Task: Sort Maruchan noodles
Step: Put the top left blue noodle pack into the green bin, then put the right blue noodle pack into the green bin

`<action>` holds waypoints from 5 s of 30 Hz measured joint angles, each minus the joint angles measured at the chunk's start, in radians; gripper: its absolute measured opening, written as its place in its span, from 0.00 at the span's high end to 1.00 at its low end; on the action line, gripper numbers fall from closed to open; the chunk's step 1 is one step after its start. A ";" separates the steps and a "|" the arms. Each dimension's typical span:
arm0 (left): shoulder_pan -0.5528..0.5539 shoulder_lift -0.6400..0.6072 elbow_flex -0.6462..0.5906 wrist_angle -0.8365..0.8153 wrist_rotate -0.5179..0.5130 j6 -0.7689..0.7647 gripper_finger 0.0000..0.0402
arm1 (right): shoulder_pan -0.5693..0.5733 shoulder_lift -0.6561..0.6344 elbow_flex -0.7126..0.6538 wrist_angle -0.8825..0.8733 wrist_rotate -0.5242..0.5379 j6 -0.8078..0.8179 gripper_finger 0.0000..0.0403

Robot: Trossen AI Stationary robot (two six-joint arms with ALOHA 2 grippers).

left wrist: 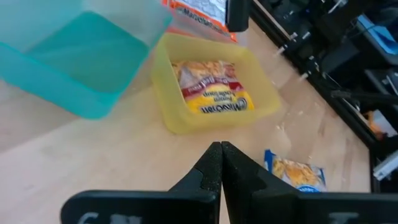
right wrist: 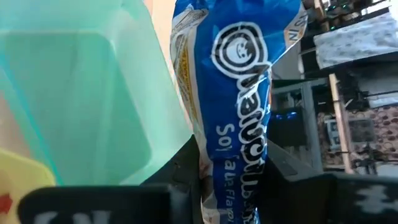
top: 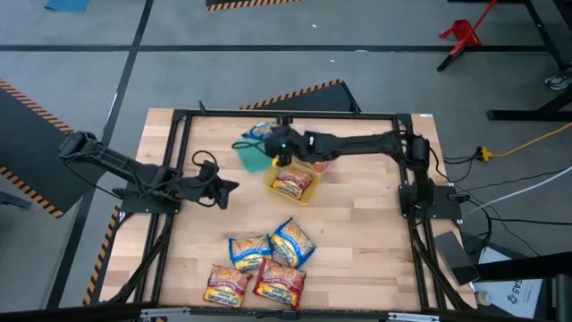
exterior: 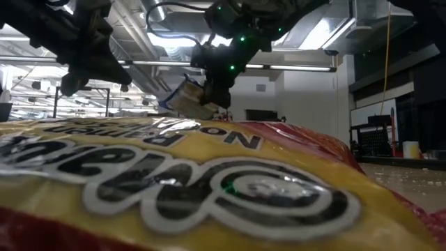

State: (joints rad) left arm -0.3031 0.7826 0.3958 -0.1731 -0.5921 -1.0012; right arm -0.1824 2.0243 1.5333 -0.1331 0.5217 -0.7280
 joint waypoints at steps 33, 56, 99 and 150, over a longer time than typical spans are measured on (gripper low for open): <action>0.000 0.004 0.000 0.001 -0.061 0.015 1.00 | -0.001 0.019 -0.001 -0.042 -0.143 -0.035 0.60; 0.000 0.005 0.000 -0.028 -0.110 0.009 1.00 | -0.256 0.056 0.122 -0.140 -0.452 0.161 0.78; 0.003 0.005 0.000 -0.071 -0.135 -0.017 1.00 | -0.161 0.090 0.163 -0.032 -0.363 0.148 0.99; 0.003 0.005 0.000 -0.082 -0.158 -0.017 1.00 | 0.026 0.053 0.185 -0.393 -0.463 0.070 1.00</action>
State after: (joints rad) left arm -0.3004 0.7872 0.3958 -0.2550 -0.7506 -1.0180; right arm -0.1566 2.0769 1.7187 -0.5259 0.0591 -0.6576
